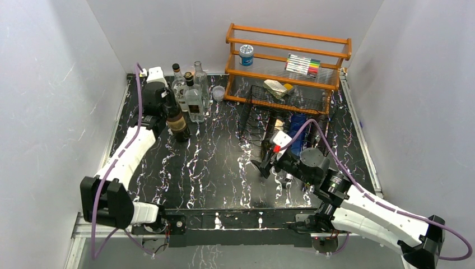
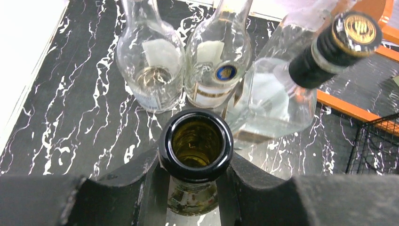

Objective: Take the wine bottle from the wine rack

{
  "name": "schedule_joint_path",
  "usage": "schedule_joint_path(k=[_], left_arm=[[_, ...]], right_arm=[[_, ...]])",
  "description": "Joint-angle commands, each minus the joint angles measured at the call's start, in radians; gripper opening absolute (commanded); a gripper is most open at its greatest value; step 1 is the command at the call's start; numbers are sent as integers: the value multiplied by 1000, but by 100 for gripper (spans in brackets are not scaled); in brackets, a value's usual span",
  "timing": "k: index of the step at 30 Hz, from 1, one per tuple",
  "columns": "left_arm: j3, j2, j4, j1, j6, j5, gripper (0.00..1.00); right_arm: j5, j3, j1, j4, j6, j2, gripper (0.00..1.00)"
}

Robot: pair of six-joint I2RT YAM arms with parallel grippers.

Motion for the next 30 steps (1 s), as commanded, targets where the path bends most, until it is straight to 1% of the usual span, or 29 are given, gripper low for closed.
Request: schedule_joint_path(k=[1,4,12,16,19,21,23,28,30], left_arm=[[130,58,171,23,32,19,0],[158,116,185,35,53,2,0],[188,203,236,54,83,13,0],[194,230,226,54,85,30,0],[191,238,215,54,83,45,17],[184,235,213,54,83,64,32],[175,225,209,54,82,72,47],[144,184,187,54,71,88,81],[138,167,154,54,61,96,87]], right_arm=[[98,70,3,-69,60,-7,98],[114,102,3,-124,89,0,98],[172,91,2,-116,218,25,98],[211,120,3,-164,249,69,98],[276,146,3,-212,238,112,98],[315,160,3,-224,247,132,98],[333,175,3,-231,281,148,98],[413,197,3,-264,414,184,98],[458,201,3,-285,454,197,98]])
